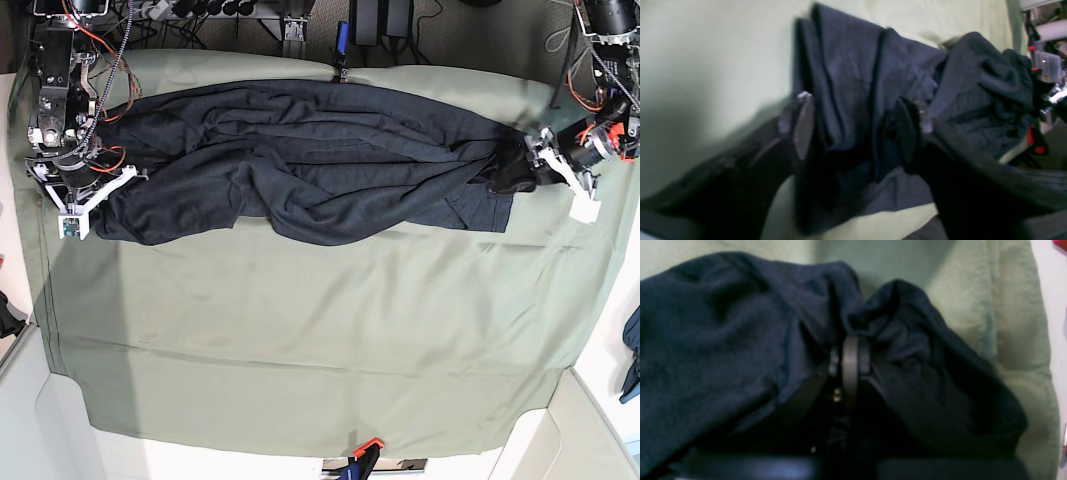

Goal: Fold the T-shirt properly
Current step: 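Pull the shirt ends apart with both grippers to straighten the roll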

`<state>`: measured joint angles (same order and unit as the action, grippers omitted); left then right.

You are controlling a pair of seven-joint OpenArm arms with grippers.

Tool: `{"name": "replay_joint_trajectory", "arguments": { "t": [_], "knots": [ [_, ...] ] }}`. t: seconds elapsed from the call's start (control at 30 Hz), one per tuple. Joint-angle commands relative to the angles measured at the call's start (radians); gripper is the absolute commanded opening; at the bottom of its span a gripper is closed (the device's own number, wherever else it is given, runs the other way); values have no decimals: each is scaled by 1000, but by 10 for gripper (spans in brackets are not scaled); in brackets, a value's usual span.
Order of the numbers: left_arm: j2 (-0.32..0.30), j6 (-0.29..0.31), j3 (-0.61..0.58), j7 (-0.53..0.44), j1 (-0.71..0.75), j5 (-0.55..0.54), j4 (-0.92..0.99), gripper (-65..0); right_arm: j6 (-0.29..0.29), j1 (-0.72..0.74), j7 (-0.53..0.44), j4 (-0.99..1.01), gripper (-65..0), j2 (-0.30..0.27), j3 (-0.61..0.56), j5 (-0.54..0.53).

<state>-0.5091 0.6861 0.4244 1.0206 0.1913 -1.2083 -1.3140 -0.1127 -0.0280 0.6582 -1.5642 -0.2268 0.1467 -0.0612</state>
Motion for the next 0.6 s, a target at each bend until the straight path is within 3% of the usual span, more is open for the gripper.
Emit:
{"name": "replay_joint_trajectory", "arguments": {
  "t": [0.0, 0.17, 0.5, 0.57],
  "knots": [
    [-10, 12, -3, -15, -8, -18, -11, -226, -8, 8, -6, -15, -650, -5, 5, -10],
    [16, 12, -64, -70, -8, 147, -11, -226, -8, 8, -3, -15, -650, -5, 5, -10],
    [16, 12, -306, -29, -5, 144, -19, -236, -8, 8, -4, -15, -650, -6, 5, -10],
    [16, 12, -317, -29, -5, 144, -19, -314, -8, 8, -4, -15, -650, -5, 5, -10]
  ]
}}
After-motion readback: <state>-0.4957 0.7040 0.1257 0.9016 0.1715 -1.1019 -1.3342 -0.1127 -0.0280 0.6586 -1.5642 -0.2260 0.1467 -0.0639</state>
